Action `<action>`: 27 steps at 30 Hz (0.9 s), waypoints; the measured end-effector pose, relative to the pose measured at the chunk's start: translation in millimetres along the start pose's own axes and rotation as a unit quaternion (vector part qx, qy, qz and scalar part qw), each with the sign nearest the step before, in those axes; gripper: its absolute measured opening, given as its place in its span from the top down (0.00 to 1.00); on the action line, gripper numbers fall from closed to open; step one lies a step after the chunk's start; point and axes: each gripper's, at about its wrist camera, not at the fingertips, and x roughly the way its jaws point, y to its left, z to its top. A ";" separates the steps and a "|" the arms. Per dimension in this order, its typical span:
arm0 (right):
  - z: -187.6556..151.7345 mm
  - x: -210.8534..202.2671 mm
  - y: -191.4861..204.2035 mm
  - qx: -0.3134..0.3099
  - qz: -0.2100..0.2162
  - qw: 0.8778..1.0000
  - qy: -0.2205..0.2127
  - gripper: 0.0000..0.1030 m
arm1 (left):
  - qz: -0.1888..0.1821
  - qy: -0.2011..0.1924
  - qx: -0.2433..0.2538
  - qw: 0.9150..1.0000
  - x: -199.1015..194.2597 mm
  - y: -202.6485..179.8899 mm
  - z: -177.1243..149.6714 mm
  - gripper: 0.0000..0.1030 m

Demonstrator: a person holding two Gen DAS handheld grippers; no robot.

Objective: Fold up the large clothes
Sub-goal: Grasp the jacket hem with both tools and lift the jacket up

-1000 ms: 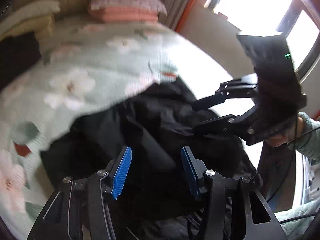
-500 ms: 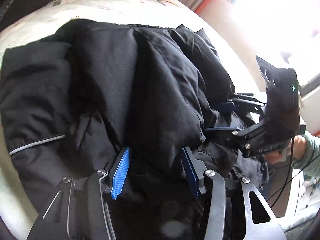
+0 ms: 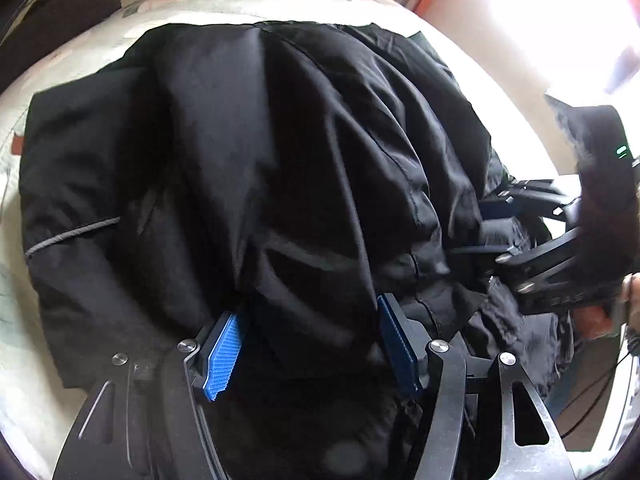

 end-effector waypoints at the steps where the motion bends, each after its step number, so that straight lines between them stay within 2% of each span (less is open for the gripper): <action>1: 0.8 -0.5 0.7 0.003 -0.001 1.000 -0.002 0.40 | -0.004 -0.003 -0.003 1.000 -2.4 0.8 0.4 0.35; 4: 2.0 1.2 8.6 0.005 -0.010 1.000 -0.004 0.40 | -0.006 -0.007 -0.001 1.000 -6.4 1.6 -1.8 0.35; 8: -12.8 -30.6 4.7 0.018 0.004 1.000 -0.018 0.40 | -0.009 -0.018 -0.015 1.000 -29.3 2.0 -12.2 0.35; 11: -30.7 -60.1 -6.4 0.037 0.022 0.999 -0.028 0.40 | -0.011 -0.030 -0.043 0.999 -58.4 6.6 -32.1 0.35; 14: -54.6 -79.0 -21.2 0.045 0.000 0.999 -0.019 0.39 | 0.002 -0.032 -0.098 0.995 -84.7 20.0 -59.9 0.35; 18: -98.4 -93.6 -52.2 0.078 0.000 0.997 0.004 0.39 | 0.017 -0.025 -0.194 0.981 -106.9 42.4 -110.8 0.35; 22: -145.5 -104.2 -90.3 0.105 -0.009 0.994 0.028 0.39 | 0.044 -0.012 -0.281 0.959 -123.3 50.5 -172.4 0.35; 25: -184.7 -102.0 -118.0 0.118 -0.017 0.991 0.053 0.38 | 0.045 0.004 -0.331 0.943 -131.7 54.8 -217.3 0.35; 27: -208.6 -102.8 -132.4 0.127 -0.014 0.990 0.065 0.38 | 0.064 0.016 -0.355 0.933 -131.9 61.3 -237.7 0.35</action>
